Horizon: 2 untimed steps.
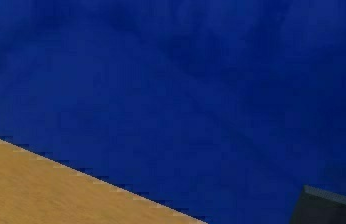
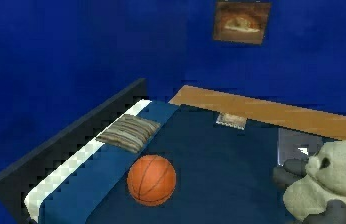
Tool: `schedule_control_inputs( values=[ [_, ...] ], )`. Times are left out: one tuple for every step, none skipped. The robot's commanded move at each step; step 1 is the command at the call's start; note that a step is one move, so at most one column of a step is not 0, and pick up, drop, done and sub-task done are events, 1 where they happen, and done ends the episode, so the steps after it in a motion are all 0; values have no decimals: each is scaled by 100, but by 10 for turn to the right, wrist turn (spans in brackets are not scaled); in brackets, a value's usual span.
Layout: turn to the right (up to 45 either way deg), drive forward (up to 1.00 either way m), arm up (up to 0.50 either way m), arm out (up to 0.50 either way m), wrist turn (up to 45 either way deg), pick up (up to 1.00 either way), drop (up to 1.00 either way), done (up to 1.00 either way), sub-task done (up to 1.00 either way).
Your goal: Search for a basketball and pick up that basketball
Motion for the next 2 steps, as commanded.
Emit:
schedule_control_inputs(
  values=[
    [0,0,0,26,0,0,0,0,0],
    [0,0,0,0,450,0,0,0,0]
  ],
)
